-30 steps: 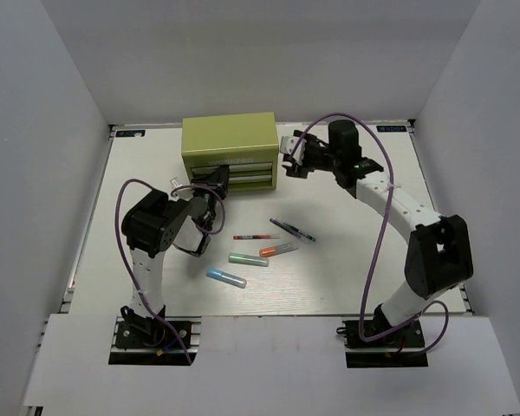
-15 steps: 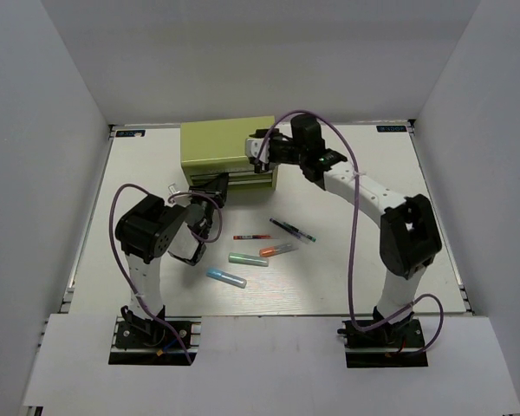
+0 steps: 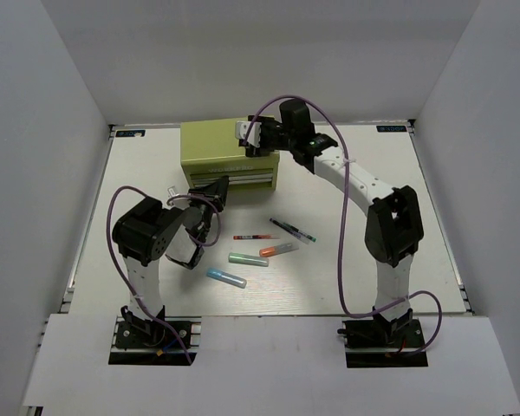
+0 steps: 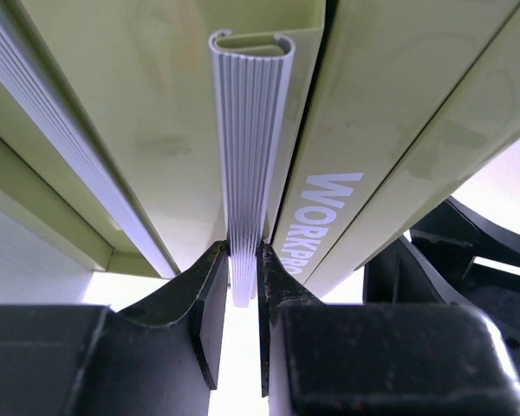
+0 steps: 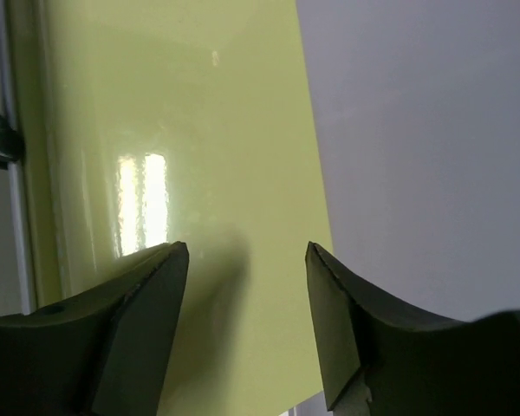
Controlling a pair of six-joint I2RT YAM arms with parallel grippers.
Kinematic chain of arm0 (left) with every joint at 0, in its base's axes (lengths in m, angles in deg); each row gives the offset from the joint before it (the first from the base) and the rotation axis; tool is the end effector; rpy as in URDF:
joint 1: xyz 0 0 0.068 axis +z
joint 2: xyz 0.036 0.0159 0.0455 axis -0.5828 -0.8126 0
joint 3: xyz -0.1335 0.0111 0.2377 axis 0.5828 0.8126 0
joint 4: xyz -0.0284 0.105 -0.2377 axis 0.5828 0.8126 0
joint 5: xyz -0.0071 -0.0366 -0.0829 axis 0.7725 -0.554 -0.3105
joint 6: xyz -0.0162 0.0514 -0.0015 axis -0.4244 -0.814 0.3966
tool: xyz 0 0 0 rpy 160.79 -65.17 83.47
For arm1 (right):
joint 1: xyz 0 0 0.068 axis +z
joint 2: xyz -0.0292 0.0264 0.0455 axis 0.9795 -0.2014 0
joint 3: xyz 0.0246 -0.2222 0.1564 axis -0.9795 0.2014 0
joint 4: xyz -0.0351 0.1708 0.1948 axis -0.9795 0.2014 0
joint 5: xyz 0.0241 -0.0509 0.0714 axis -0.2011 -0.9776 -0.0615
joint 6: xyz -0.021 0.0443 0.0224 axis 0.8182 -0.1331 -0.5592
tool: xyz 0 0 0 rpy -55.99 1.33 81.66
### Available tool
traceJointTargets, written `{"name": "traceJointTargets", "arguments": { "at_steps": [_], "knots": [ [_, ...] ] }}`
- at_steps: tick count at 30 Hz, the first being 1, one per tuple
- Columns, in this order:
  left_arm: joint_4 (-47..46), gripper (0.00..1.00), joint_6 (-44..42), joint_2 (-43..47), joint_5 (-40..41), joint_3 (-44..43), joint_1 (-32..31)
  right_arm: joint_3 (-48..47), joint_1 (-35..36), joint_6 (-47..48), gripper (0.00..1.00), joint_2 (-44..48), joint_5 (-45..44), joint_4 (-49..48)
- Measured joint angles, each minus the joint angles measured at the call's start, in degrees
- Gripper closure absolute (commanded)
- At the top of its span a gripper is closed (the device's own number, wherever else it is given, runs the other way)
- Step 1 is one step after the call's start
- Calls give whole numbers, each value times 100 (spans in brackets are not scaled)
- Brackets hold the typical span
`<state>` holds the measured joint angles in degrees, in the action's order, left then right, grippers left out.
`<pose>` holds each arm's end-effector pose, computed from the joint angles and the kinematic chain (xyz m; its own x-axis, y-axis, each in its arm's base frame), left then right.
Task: Sort the stationery into containers
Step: Open the drawer in the storage box.
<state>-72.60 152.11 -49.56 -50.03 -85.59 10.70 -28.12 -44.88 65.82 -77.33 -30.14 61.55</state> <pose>0.2817 -0.1206 0.1144 -0.1676 -0.9858 0.0119 0.0071 -0.0132 -0.9999 0.3912 0.2775 0.3299 0.6065 -0.5333 -0.5897 -0.6361 0.1194 -0.7623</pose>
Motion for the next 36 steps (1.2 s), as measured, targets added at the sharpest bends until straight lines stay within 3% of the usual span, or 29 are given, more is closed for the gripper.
{"name": "traceJointTargets", "arguments": {
  "at_steps": [6,17,24,31,36],
  "knots": [
    [-4,100,2,83,-98,146,2,92,-15,-87,28,280,527,599],
    [4,100,-7,94,-94,127,9,98,20,61,27,428,925,1547],
    [4,100,-9,94,-96,122,9,15,149,-157,32,186,2,1342],
    [-2,100,-26,195,-131,192,9,-693,337,-525,37,-382,-894,1307],
    [780,100,-240,-57,-175,883,9,-732,407,-625,37,-385,-1158,1355]
  ]
}}
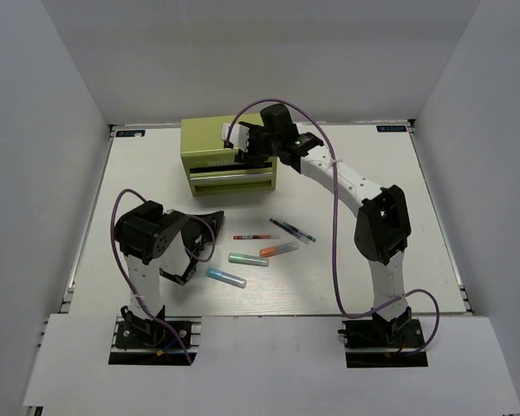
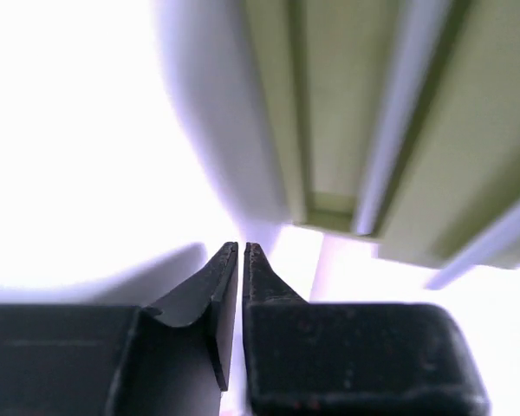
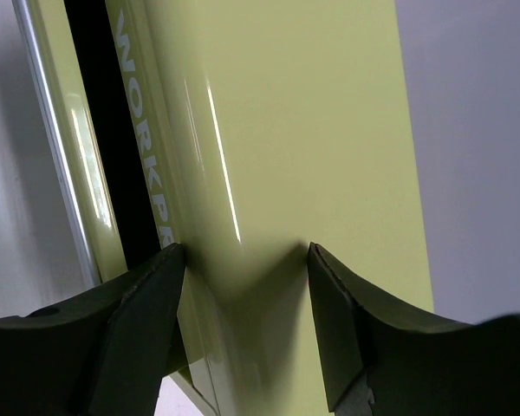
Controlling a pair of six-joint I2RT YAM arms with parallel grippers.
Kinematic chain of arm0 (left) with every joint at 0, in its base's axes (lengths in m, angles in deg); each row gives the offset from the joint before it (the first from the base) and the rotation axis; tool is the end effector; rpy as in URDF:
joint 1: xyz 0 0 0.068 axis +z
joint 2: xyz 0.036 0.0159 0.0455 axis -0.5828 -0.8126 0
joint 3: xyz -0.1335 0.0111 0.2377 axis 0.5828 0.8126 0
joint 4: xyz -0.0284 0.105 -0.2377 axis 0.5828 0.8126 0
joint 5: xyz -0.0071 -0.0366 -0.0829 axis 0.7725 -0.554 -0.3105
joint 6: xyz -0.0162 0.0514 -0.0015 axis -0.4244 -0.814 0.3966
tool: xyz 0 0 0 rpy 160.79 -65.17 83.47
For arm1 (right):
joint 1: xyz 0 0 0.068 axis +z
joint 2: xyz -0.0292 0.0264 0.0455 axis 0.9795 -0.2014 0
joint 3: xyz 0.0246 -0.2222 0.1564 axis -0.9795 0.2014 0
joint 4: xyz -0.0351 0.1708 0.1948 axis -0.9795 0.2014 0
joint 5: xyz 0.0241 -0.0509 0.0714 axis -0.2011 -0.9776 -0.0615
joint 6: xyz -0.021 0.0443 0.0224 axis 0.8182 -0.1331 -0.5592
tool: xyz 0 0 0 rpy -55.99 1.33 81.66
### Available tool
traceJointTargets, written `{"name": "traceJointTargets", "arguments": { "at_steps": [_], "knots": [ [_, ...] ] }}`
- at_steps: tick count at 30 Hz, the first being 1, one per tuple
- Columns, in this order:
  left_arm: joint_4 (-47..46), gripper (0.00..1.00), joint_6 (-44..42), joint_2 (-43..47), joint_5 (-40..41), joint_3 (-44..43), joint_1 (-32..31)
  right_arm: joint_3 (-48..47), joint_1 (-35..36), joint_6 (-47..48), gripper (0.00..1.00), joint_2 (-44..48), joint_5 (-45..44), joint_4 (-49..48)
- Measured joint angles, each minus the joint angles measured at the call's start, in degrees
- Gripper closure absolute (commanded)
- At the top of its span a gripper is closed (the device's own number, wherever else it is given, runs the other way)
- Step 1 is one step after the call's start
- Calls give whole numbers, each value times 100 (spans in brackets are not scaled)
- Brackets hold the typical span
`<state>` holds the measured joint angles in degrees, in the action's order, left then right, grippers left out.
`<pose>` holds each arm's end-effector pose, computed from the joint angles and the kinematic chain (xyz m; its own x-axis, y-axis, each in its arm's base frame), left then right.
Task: Sort the stationery into containers
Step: Open the drawer in the storage box.
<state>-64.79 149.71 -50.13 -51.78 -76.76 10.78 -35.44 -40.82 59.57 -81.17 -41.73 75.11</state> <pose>0.2430 -0.1034 0.0727 -0.2134 -0.9720 -0.0983 -0.2534 0.1523 -0.9553 0.3829 0.3054 0.3192 0.4003 -0.6779 -0.6165 -0.7452 0.1507 -0.6496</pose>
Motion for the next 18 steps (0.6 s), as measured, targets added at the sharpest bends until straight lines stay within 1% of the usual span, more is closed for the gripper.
{"name": "traceJointTargets", "arguments": {
  "at_steps": [4,8,12,13,14,18],
  "knots": [
    [240,100,-87,2,-83,144,-2,-37,20,-70,37,-11,-81,35],
    [262,100,-212,105,-168,188,-2,-39,28,-101,26,-20,-114,22],
    [289,85,-350,162,-457,127,7,4,-24,-90,24,-13,4,-20],
    [295,76,-391,168,-529,90,9,63,-39,-79,24,15,61,-48],
    [313,72,-426,188,-608,44,24,162,-55,-37,24,63,153,-94],
    [341,69,-627,485,-874,-17,55,892,-129,160,24,579,560,-269]
  ]
}}
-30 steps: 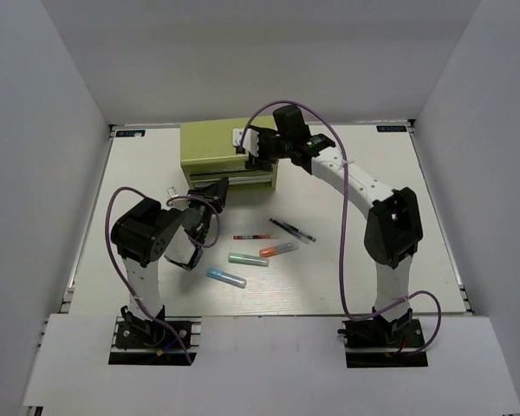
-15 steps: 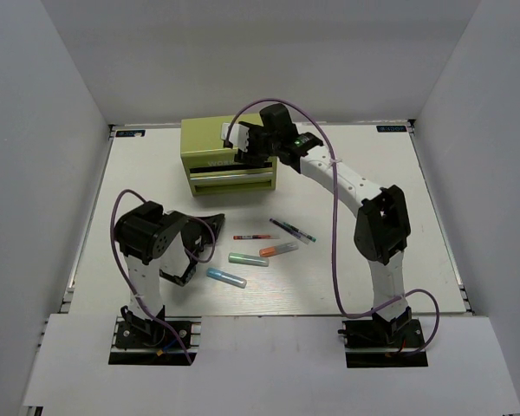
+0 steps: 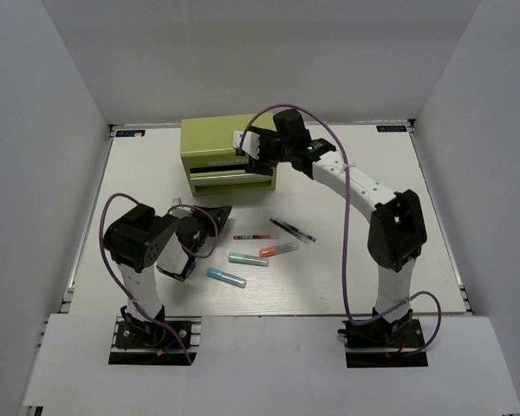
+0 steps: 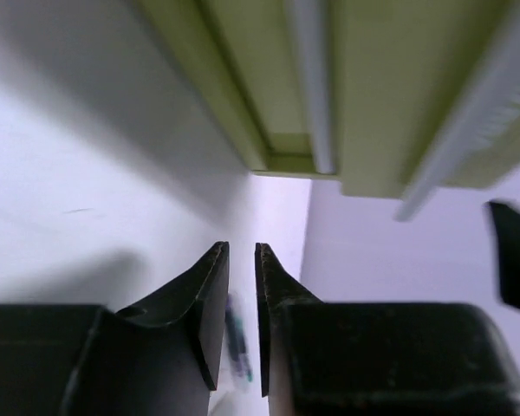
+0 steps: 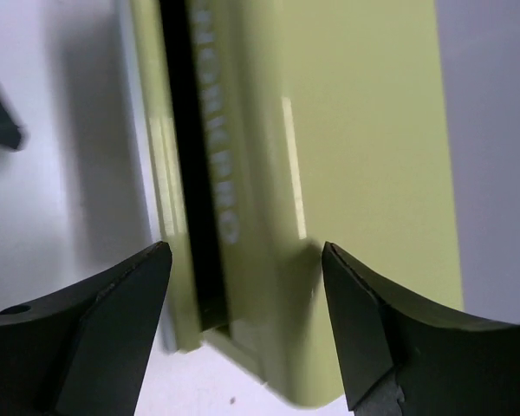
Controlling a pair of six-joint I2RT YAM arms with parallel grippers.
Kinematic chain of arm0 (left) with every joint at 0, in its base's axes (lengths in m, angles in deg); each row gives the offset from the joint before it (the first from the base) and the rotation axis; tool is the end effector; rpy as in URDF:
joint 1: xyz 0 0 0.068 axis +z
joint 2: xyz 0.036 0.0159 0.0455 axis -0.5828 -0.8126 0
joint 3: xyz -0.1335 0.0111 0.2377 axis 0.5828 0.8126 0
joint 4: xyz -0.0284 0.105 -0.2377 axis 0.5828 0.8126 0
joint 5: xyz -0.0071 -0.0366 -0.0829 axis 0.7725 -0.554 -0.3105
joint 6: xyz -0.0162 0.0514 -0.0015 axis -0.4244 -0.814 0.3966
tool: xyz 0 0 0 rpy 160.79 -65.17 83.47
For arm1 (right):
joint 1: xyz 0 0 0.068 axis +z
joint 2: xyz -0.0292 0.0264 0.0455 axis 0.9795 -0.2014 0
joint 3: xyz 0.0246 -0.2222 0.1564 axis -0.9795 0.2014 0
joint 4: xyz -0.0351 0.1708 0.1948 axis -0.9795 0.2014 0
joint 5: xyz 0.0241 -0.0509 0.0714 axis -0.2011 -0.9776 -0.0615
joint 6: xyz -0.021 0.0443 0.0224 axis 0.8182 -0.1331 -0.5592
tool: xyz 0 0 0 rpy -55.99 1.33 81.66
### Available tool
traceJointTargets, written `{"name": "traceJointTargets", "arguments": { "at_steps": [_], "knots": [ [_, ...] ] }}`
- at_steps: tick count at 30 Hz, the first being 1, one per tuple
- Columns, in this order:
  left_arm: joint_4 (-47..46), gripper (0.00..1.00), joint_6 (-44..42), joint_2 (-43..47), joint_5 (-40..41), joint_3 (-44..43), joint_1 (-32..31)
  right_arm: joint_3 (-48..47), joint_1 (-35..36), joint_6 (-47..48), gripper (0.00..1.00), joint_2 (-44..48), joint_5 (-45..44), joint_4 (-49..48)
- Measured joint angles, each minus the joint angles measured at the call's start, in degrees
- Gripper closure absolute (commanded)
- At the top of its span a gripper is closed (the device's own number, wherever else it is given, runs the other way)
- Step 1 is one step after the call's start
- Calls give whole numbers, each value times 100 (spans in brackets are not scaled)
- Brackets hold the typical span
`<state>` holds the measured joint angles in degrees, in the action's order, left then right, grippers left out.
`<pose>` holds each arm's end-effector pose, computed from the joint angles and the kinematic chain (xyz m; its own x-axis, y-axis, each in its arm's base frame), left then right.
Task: Sort the stationery into containers
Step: Open the drawer in the storage box.
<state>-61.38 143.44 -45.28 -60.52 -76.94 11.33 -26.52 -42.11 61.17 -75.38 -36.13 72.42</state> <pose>0.2443 -0.1071 0.0875 -0.3665 -0.9169 -0.1582 -0.1866 0.2390 -0.9529 0.3677 0.2848 0.3162 0.4427 -0.6347 -0.6333 -0.7630 0.1042 -0.6379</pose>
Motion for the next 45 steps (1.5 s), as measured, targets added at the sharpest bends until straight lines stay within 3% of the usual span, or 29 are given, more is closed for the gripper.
{"name": "traceJointTargets", "arguments": {
  "at_steps": [5,9,14,17,21,27,33,41,45],
  "knots": [
    [4,68,-435,758,-323,0,20,680,-68,293,27,730,656,87],
    [127,73,-933,1414,-516,0,20,868,-105,542,30,1071,1143,195],
    [1075,74,-1766,2380,-660,-179,37,852,-107,734,31,1029,1491,575],
    [1696,65,-2175,2874,-678,-293,59,802,-103,820,31,881,1506,811],
    [2374,42,-2468,3294,-562,-334,59,671,-101,807,28,616,1434,951],
    [3108,33,-2673,3366,-407,-546,61,546,-90,671,28,398,994,920],
    [4363,31,-3329,3582,-111,-1384,61,483,-50,509,28,164,542,691],
    [5438,42,-4083,4013,625,-2540,61,483,39,426,33,-140,216,579],
    [5853,41,-4251,3928,975,-2785,125,483,59,396,41,-223,175,527]
  ]
}}
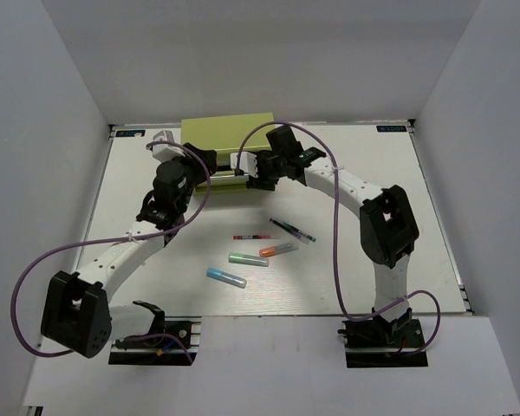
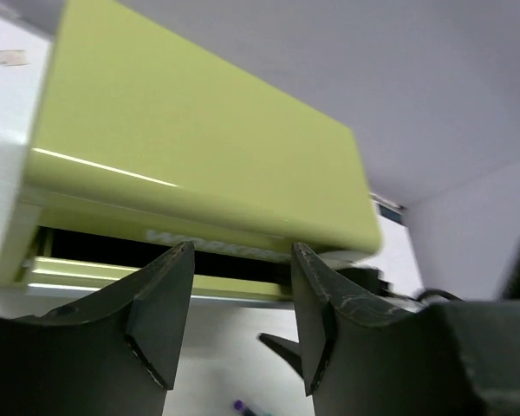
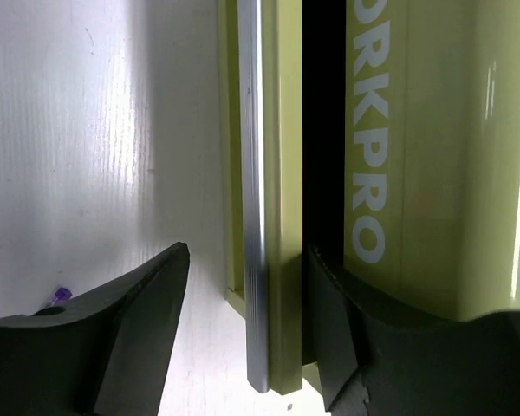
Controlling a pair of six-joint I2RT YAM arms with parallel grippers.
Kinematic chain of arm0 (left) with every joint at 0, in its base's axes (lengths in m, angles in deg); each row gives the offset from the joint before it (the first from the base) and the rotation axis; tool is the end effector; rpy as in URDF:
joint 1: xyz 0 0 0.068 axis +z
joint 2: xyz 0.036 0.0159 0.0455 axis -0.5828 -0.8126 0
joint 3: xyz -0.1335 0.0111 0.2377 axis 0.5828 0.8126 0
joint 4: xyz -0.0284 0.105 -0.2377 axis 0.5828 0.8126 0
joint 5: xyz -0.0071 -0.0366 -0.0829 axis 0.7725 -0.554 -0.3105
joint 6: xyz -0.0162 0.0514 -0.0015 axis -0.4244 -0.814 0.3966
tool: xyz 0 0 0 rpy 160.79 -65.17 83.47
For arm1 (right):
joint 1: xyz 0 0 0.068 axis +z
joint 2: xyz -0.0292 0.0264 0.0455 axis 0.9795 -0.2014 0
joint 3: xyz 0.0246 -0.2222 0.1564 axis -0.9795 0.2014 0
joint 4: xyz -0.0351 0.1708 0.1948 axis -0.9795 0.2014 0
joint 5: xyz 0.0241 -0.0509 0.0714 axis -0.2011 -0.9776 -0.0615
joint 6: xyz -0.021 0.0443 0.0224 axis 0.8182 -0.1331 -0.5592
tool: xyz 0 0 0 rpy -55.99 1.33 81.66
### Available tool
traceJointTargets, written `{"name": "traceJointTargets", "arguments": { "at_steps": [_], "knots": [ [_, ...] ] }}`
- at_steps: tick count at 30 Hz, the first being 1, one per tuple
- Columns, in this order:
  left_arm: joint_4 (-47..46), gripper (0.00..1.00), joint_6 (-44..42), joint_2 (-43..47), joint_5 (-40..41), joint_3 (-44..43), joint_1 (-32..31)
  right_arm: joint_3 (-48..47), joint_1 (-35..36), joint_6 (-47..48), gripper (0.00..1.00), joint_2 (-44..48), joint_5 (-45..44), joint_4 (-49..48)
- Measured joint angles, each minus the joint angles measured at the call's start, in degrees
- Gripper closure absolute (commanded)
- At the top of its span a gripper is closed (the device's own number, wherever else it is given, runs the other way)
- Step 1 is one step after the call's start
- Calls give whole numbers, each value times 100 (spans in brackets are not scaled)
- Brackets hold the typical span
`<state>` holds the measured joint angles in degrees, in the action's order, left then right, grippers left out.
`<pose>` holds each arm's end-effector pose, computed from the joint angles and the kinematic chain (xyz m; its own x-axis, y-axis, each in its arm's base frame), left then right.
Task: Sort the stationery into containers
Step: Open the drawer in the storage box.
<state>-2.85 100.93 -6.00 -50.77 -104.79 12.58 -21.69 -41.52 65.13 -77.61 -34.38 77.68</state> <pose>0.2666 -0.1038 0.3028 -0.1746 -0.5928 -0.7862 0.0499 0.7921 -0.6083 0.3604 0.2866 0.2623 0.4097 -0.6921 -0.5942 -0.8428 -0.0379 -0.5370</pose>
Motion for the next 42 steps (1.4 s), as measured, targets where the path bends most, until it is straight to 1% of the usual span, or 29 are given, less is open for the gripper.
{"name": "traceJointTargets", "arguments": {
  "at_steps": [1,4,5,8,14,15,18,21,32,41,42],
  "knots": [
    [96,41,-24,-68,76,-63,24,0,0,-2,46,-4,0,0],
    [402,41,-61,-361,271,-321,122,0,0,26,54,-7,7,-15],
    [487,41,-61,-468,315,-409,160,-2,0,57,59,-7,24,-24],
    [769,42,-37,-772,374,-695,278,-28,-15,118,67,-7,70,-31],
    [1292,43,92,-1154,249,-1325,400,-35,-33,175,73,-7,157,7],
    [1327,43,142,-1196,195,-1403,404,-42,-33,177,73,-7,166,17],
    [1381,37,304,-1307,22,-1545,463,-59,-37,199,74,-7,208,68],
    [1482,34,481,-1375,-125,-1676,527,-83,-39,240,76,-7,267,162],
    [1510,33,807,-1541,-452,-1858,614,-105,-79,404,76,0,520,358],
    [1526,33,868,-1635,-577,-1956,614,-105,-70,533,76,101,750,817],
    [1523,33,872,-1652,-592,-1969,614,-105,-68,551,73,107,756,846]
  ]
}}
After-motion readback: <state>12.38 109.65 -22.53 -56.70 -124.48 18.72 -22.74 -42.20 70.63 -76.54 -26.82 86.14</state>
